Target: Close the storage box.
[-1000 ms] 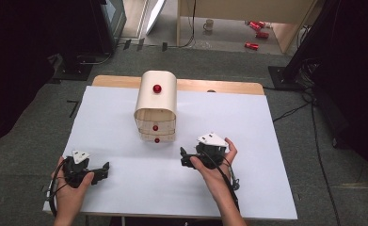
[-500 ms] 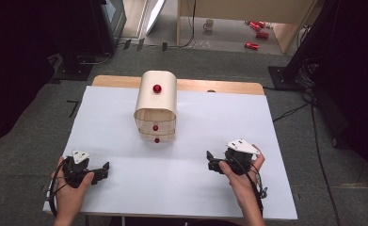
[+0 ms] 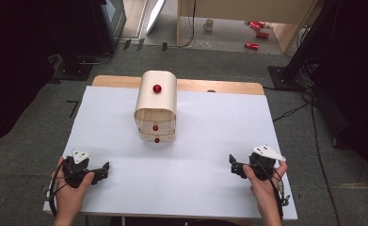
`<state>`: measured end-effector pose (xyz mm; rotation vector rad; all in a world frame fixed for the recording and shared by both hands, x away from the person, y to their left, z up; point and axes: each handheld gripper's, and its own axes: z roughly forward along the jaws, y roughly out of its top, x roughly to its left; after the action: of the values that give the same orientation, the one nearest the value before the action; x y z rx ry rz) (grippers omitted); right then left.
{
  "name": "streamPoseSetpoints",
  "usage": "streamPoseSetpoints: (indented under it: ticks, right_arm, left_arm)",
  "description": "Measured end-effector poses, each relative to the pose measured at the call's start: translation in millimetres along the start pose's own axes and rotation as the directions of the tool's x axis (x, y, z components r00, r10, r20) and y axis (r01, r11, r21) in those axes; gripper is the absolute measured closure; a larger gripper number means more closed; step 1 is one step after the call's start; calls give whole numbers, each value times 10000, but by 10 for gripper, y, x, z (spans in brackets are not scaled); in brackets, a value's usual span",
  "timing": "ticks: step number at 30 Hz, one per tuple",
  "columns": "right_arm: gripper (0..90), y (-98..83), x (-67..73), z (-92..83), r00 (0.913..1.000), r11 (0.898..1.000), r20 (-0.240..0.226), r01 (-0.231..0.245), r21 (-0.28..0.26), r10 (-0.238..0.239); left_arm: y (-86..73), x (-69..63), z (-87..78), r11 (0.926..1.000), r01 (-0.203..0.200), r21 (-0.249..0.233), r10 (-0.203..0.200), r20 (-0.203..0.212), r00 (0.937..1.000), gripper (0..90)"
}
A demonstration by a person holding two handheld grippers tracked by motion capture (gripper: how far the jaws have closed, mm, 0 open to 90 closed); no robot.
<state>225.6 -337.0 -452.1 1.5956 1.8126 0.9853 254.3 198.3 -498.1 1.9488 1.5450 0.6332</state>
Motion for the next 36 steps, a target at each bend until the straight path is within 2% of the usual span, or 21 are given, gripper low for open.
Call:
streamPoseSetpoints:
  ticks: [6, 7, 9, 13, 15, 18, 19, 22, 23, 24, 26, 27, 28, 31, 36]
  right_arm:
    - [0, -113, -165, -27, 9994, 9995, 250, -254, 185, 249]
    - [0, -167, -239, -51, 9988, 9992, 362, -326, 251, 317]
    - [0, -183, -266, -61, 9986, 9991, 406, -352, 246, 342]
    - [0, -297, -447, -134, 9961, 9975, 649, -617, 333, 594]
    - [0, -346, -496, -147, 9958, 9973, 734, -578, 460, 543]
    - [0, -395, -525, -155, 9958, 9966, 783, -525, 630, 475]
    - [0, -443, -546, -169, 9948, 9966, 943, -459, 681, 393]
    - [0, -489, -570, -174, 9939, 9961, 1008, -530, 700, 458]
    - [0, -538, -583, -155, 9923, 9959, 1213, -361, 831, 259]
    - [0, -538, -583, -155, 9923, 9959, 1213, -361, 831, 259]
    - [0, -618, -570, -82, 9871, 9904, 1556, 152, 1374, -368]
    - [0, -646, -636, -72, 9932, 9914, 1153, -313, 1267, 166]
    - [0, -642, -654, -77, 9941, 9915, 1047, -397, 1237, 268]
    - [0, -653, -615, -74, 9922, 9925, 1249, -136, 1218, -18]
    - [0, -657, -622, -73, 9927, 9924, 1201, -222, 1208, 76]
  left_arm:
    - [-1, -1, 0, 10000, 2, -6, -2, -2, 10000, 11]
    - [-1, -1, 0, 10000, 0, -6, 0, -2, 10000, 12]
    - [0, -1, 0, 10000, -1, -4, 1, -3, 10000, 11]
    - [0, -1, 0, 10000, 0, -4, 0, -2, 10000, 11]
    - [-1, -1, 0, 10000, 4, -6, -4, -3, 10000, 11]
    - [-1, -1, 0, 10000, -3, -5, 3, -4, 10000, 12]
    - [-1, -1, 0, 10000, 0, -9, 0, -2, 10000, 11]
    - [-1, -1, 0, 10000, -2, -6, 2, -4, 10000, 11]
    - [0, -2, 0, 10000, 1, -3, -1, -5, 10000, 12]
    - [0, -2, 0, 10000, 1, -3, -1, -5, 10000, 12]
    - [0, -1, 0, 10000, -3, 1, 3, -6, 10000, 12]
    - [0, -2, 0, 10000, -1, -1, 1, -4, 10000, 11]
    - [0, -2, 0, 10000, -1, -1, 1, -4, 10000, 11]
    - [0, -1, 0, 10000, 0, 3, 0, -3, 10000, 12]
    - [-1, -1, 0, 10000, -3, -2, 3, -4, 10000, 12]
